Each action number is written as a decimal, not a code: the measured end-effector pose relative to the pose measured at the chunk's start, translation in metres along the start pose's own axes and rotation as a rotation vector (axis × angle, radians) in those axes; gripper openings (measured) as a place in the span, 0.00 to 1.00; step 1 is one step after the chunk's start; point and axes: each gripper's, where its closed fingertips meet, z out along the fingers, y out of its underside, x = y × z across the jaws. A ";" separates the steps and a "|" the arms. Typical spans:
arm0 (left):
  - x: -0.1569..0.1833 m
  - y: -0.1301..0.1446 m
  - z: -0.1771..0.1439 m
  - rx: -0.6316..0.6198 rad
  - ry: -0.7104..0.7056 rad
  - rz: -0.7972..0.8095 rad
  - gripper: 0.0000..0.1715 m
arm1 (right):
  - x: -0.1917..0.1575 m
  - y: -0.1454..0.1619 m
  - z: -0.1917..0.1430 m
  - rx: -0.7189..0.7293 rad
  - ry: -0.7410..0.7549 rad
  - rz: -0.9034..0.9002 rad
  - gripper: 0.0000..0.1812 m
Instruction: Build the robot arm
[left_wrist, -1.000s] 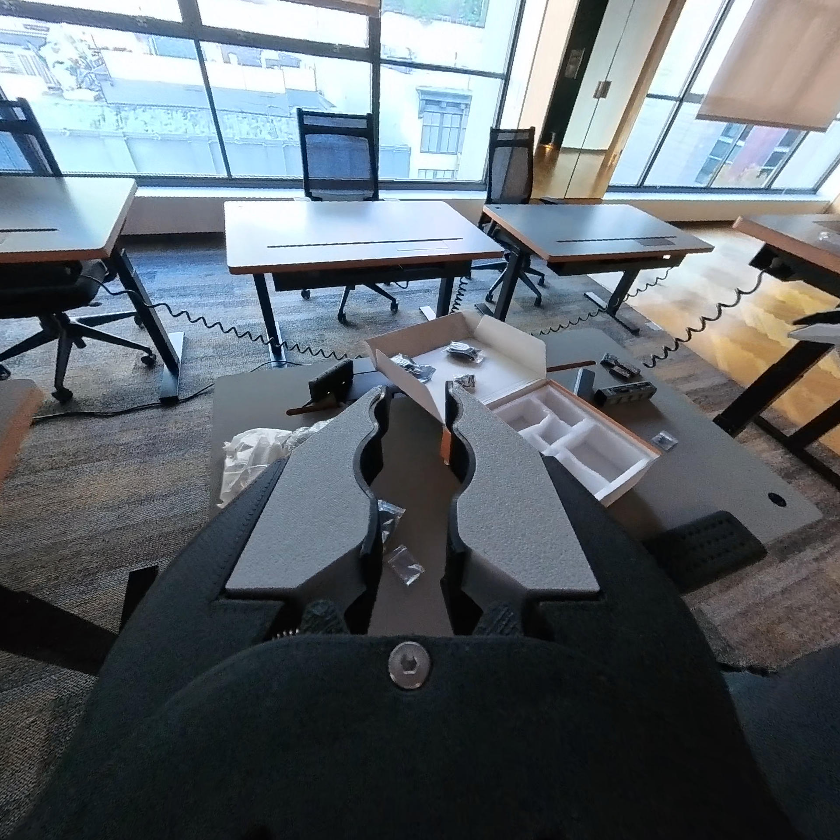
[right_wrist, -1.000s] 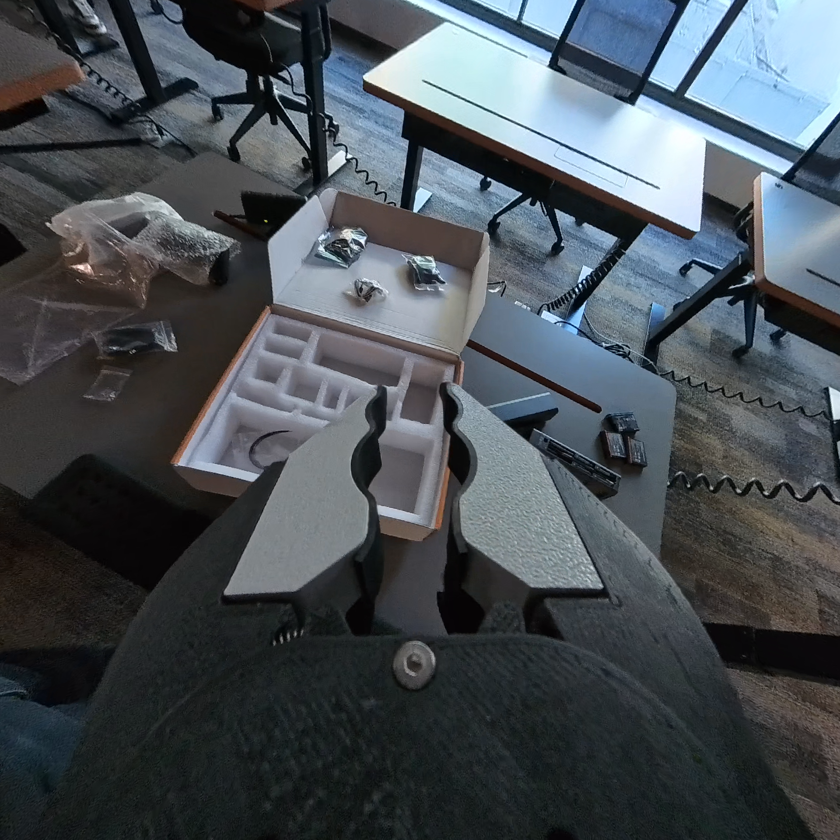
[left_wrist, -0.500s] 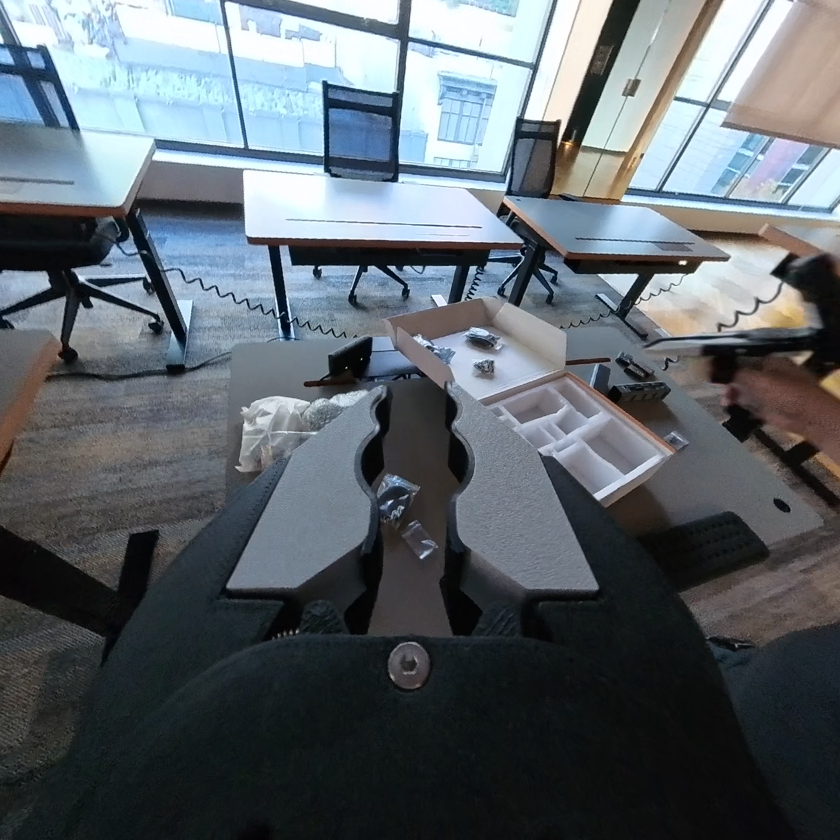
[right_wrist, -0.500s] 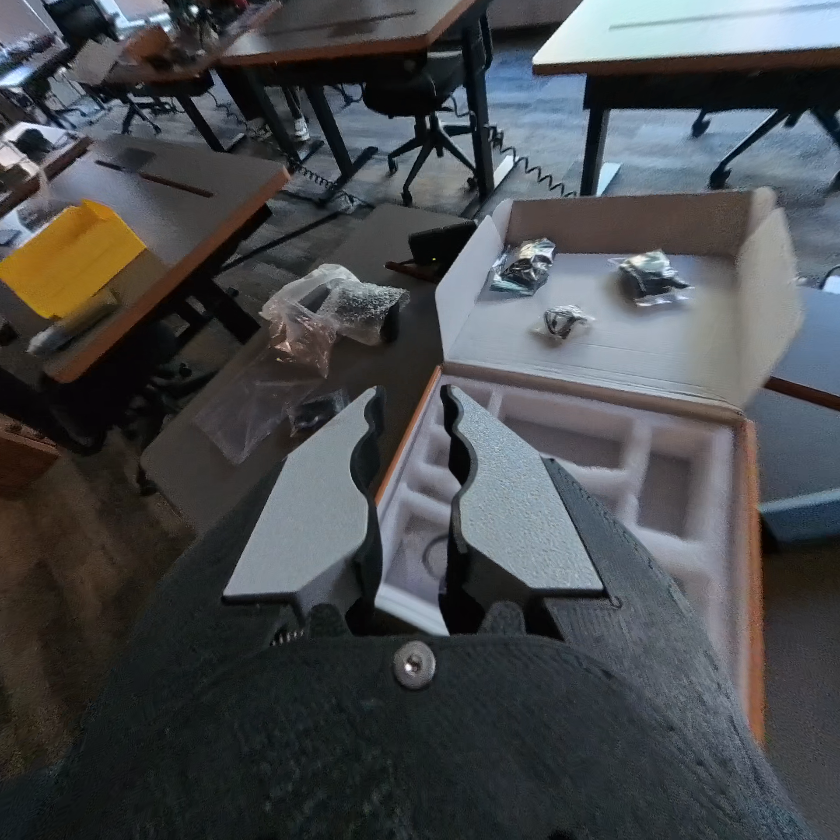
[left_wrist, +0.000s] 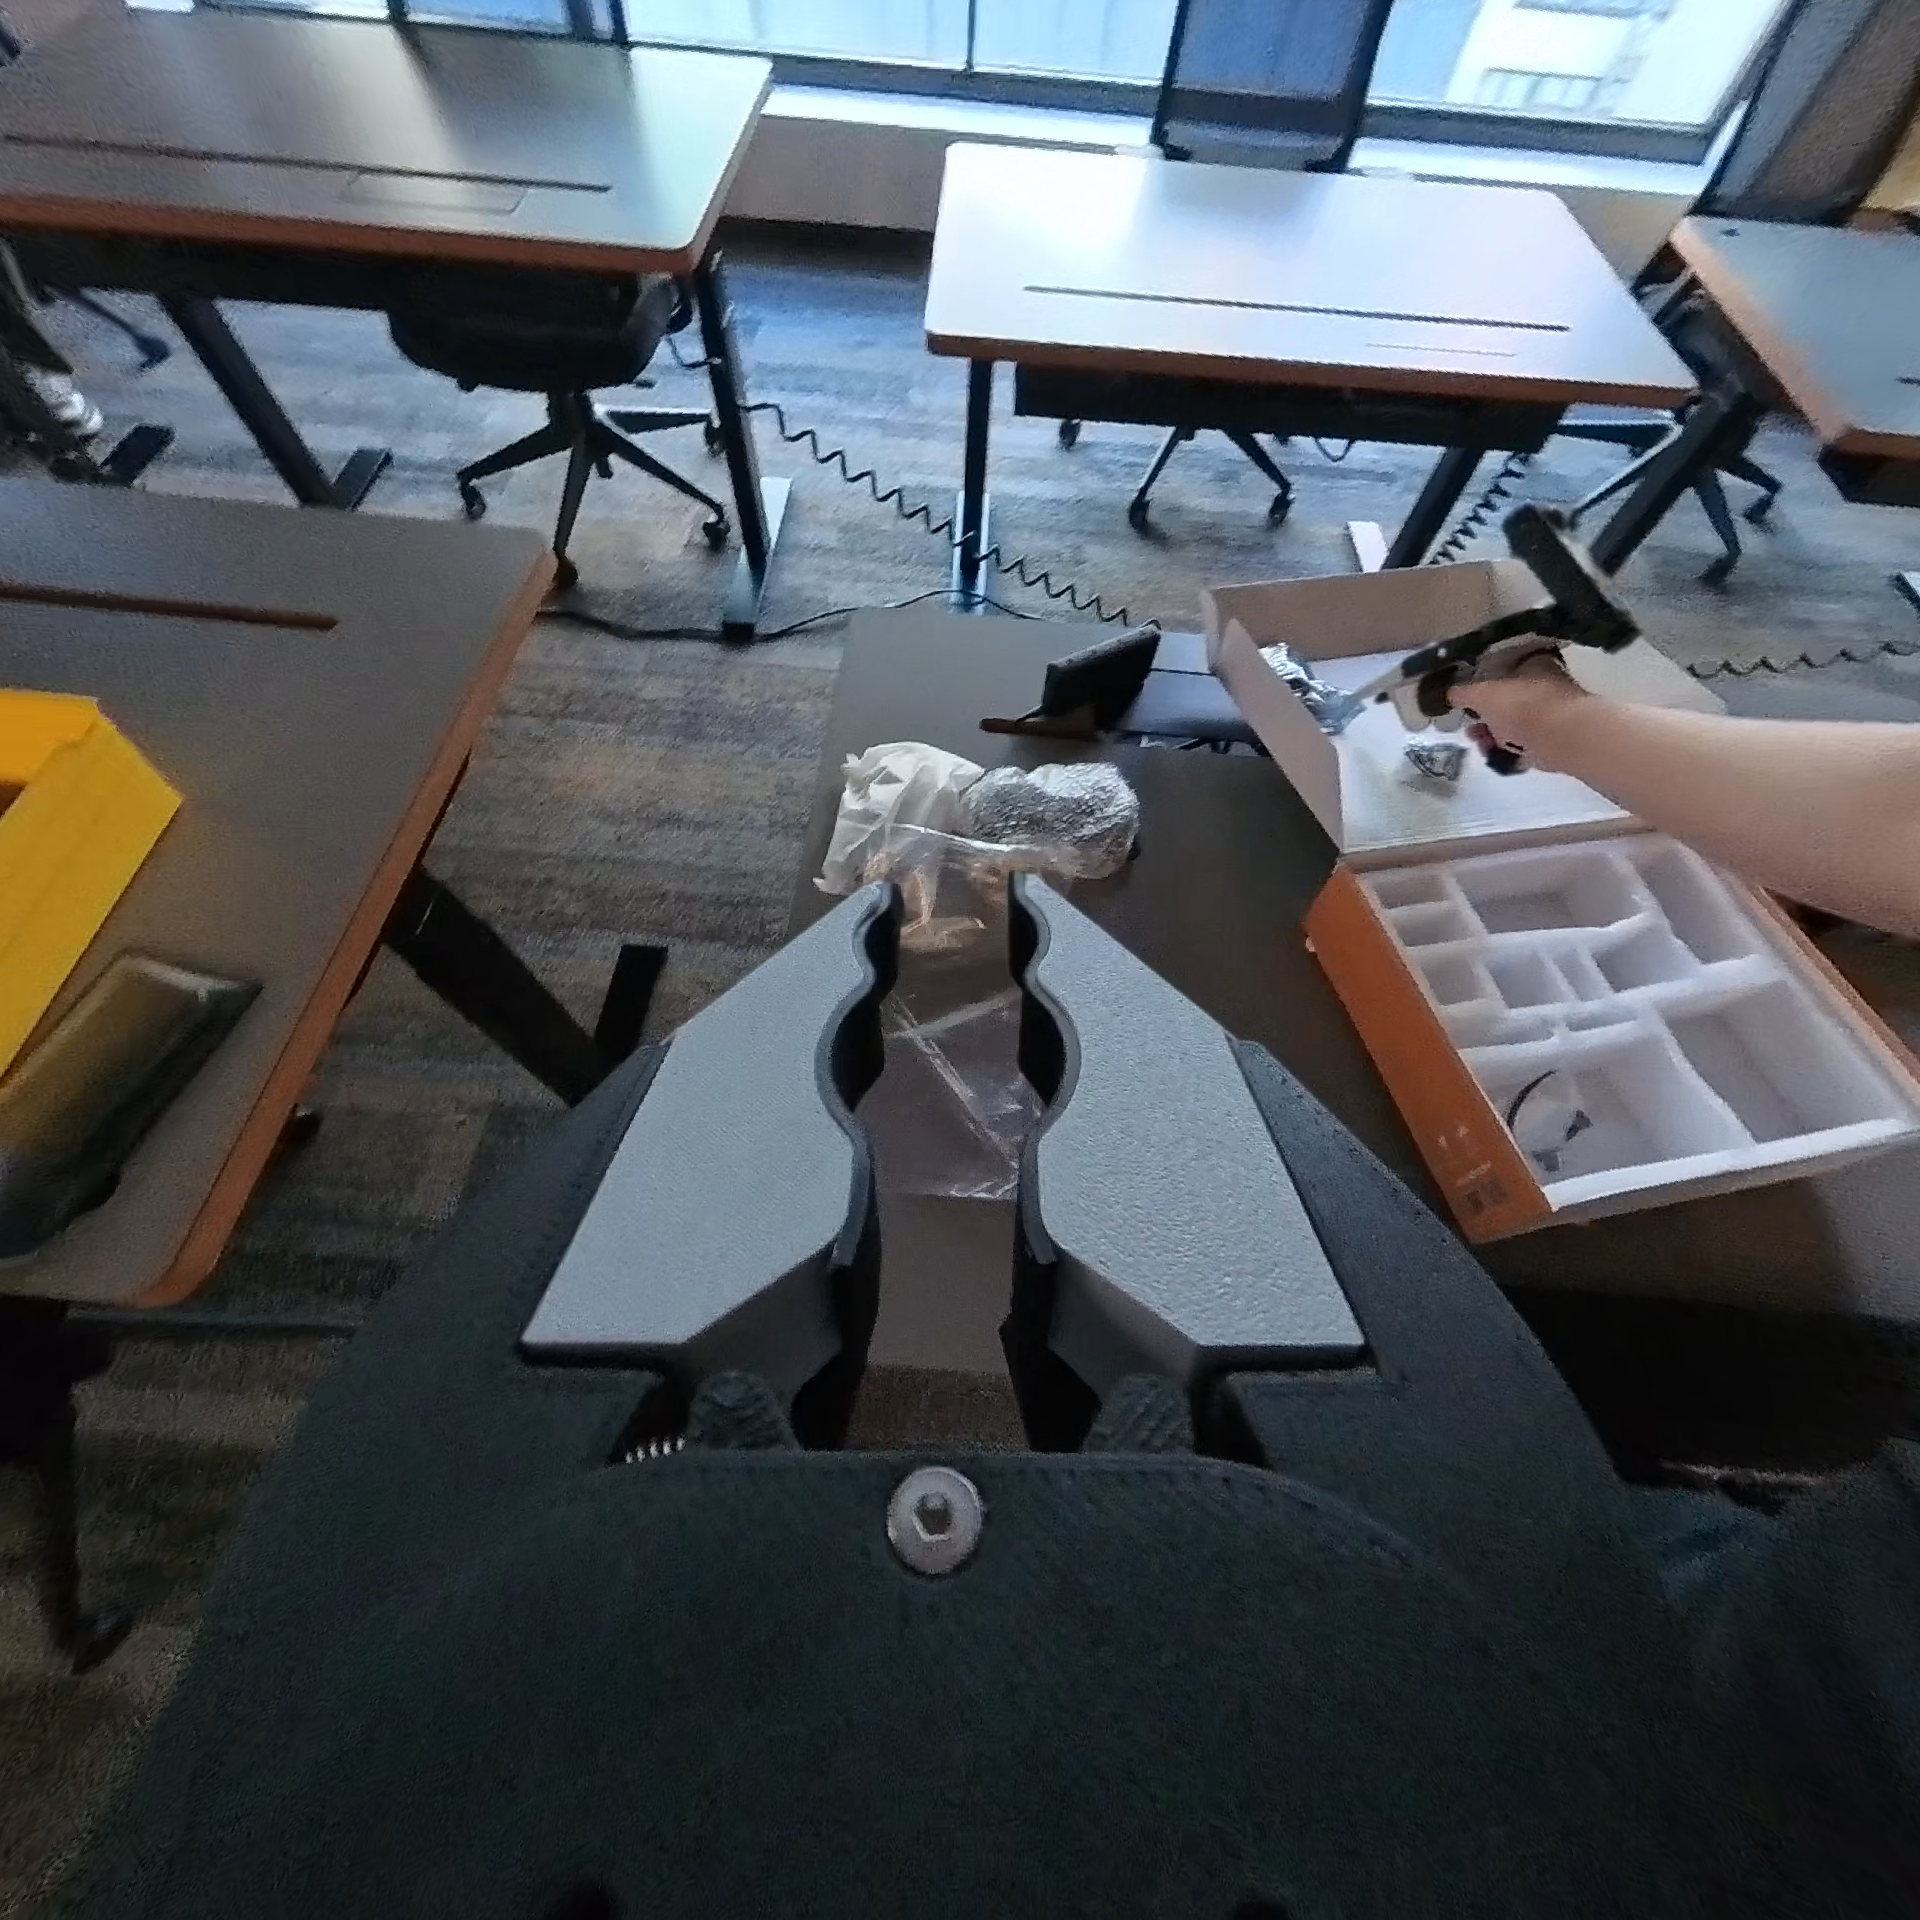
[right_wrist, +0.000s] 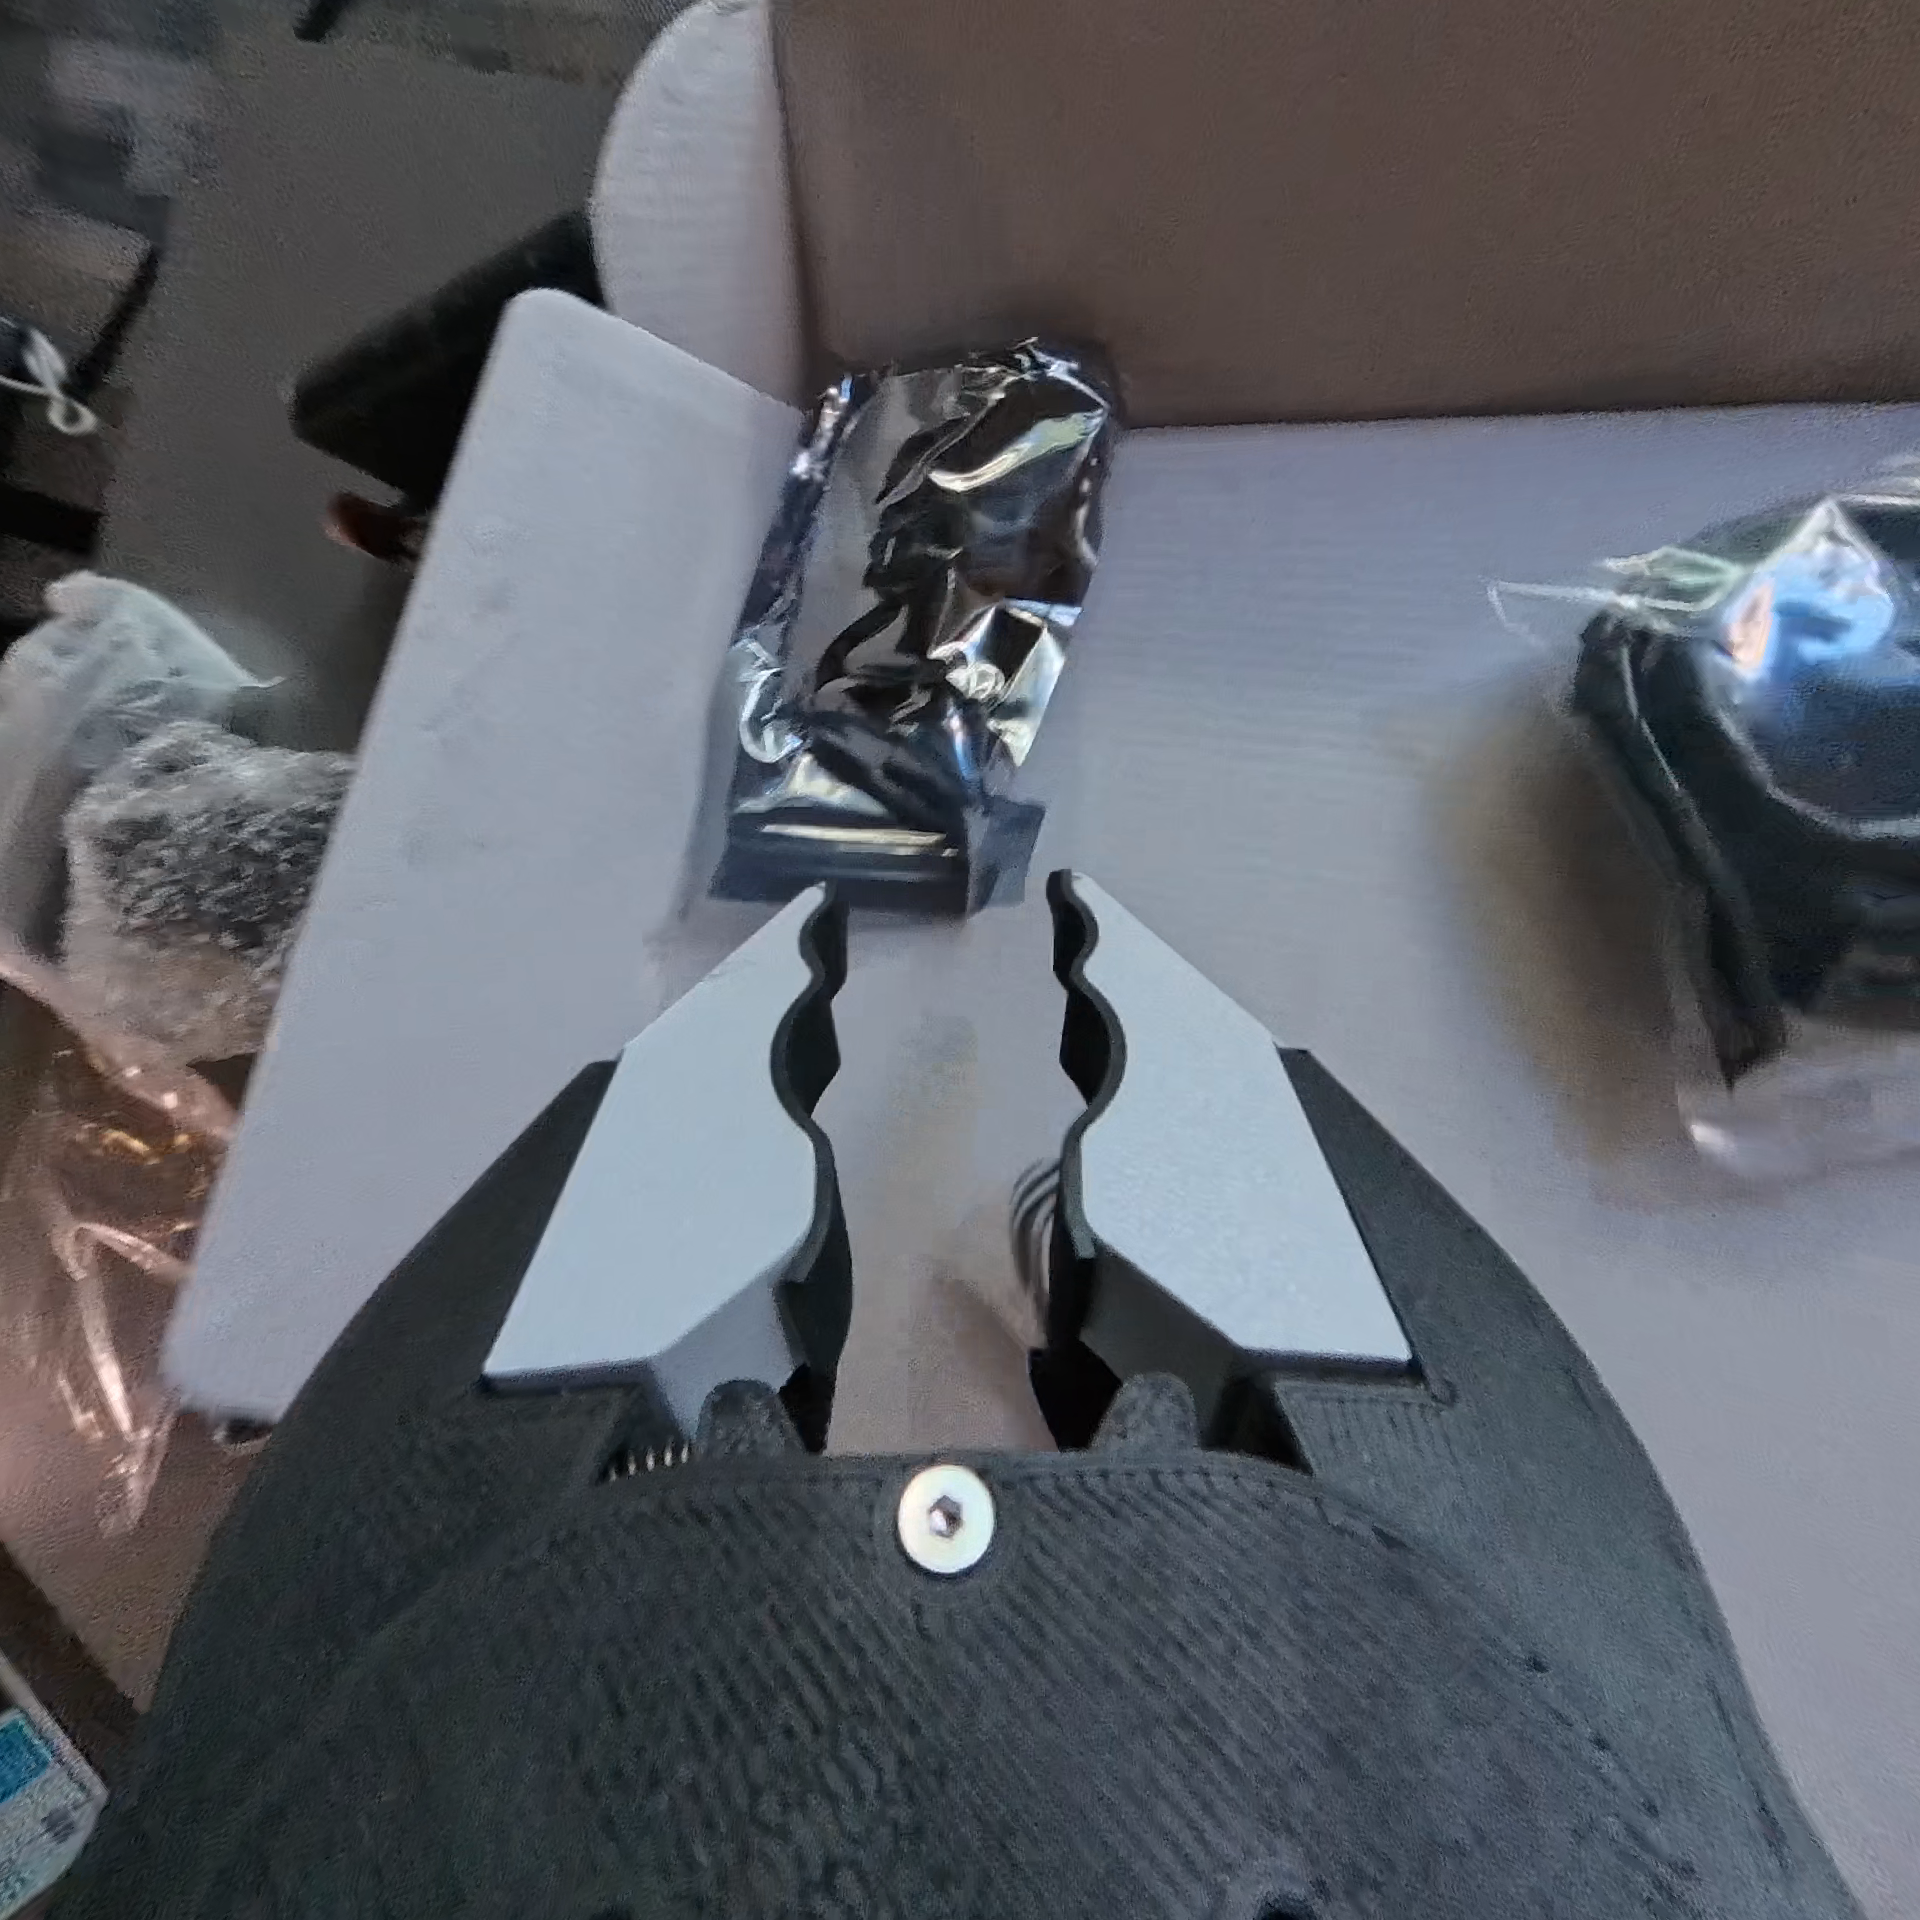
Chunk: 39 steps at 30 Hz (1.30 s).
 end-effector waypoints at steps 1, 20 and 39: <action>0.000 0.002 0.002 -0.007 -0.008 -0.012 0.11 | 0.003 -0.001 0.009 -0.020 0.006 0.002 0.22; 0.207 0.073 0.206 -0.217 0.844 -0.137 0.14 | -0.060 0.019 -0.107 -0.294 -0.262 -0.559 0.00; 0.385 0.073 0.230 -0.607 2.160 -0.796 0.43 | -0.176 0.123 -0.383 -0.452 -0.644 -1.024 0.00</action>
